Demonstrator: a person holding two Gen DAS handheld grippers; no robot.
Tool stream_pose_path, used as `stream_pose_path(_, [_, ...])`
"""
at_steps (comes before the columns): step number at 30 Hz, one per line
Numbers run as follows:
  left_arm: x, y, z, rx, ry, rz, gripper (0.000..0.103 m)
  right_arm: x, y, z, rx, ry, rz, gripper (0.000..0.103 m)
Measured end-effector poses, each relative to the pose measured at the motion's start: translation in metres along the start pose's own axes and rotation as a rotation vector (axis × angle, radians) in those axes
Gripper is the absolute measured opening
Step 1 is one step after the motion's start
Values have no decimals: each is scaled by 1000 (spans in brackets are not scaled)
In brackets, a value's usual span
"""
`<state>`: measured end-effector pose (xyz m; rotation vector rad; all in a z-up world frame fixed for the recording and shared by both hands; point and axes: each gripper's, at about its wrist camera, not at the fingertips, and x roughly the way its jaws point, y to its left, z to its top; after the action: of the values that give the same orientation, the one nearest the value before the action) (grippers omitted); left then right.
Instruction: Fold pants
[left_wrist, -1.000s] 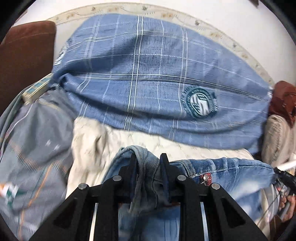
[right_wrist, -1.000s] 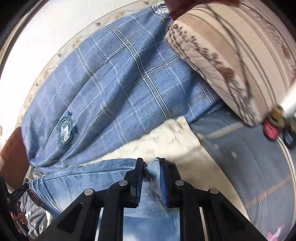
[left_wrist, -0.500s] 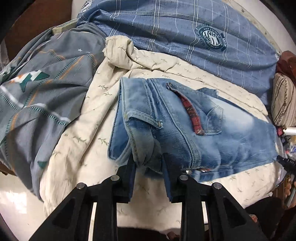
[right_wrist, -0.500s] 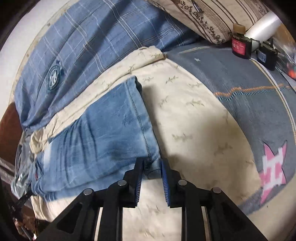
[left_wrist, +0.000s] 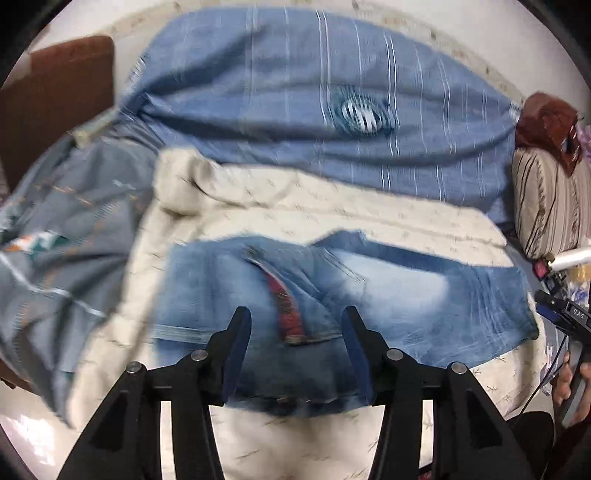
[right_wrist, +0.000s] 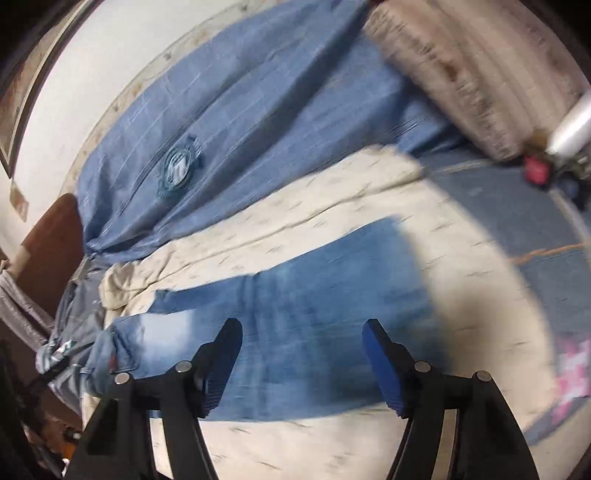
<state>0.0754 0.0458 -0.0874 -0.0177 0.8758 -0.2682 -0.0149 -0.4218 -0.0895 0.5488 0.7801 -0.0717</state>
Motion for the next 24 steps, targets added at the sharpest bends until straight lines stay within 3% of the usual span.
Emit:
stream_pose_path(3, [46,-12,-12,-18,92,-14,52,33,12,-10,18,47,22,71])
stream_pose_path(6, [68,-10,-27,-10,143,46,52,51,20,-29,-38,91,-22,71])
stream_pose_path(18, [60,-11,-78,56,165,74,52,73,49,-68,-331,175,-253,72])
stream_pose_path(24, [53,-8,-72,25,201,54,52,65,44,-66,-316,170,-217,71])
